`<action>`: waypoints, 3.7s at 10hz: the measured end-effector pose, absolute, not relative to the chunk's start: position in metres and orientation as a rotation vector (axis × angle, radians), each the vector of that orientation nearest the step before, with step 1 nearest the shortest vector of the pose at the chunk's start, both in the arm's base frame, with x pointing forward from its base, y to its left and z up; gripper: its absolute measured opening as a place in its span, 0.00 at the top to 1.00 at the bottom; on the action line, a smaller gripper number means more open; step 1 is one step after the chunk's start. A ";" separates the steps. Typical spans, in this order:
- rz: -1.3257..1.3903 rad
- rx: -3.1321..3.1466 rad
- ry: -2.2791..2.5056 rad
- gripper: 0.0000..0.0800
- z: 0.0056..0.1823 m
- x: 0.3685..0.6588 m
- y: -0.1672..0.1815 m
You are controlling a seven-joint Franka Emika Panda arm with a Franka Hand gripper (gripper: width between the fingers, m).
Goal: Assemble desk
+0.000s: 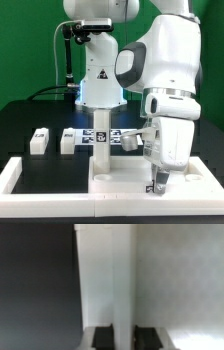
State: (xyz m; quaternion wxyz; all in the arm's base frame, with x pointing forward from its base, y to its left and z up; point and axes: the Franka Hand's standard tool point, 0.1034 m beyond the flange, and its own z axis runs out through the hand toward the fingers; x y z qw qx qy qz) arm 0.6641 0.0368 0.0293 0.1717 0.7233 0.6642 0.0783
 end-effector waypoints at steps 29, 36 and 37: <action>-0.323 2.228 1.554 0.19 0.146 0.618 -0.065; -0.568 2.286 1.417 0.19 0.155 0.591 -0.093; -0.618 2.306 1.385 0.19 0.154 0.577 -0.108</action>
Offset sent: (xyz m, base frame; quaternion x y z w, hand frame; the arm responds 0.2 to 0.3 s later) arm 0.0000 0.0000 0.0000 0.0000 0.0000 0.0000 1.0000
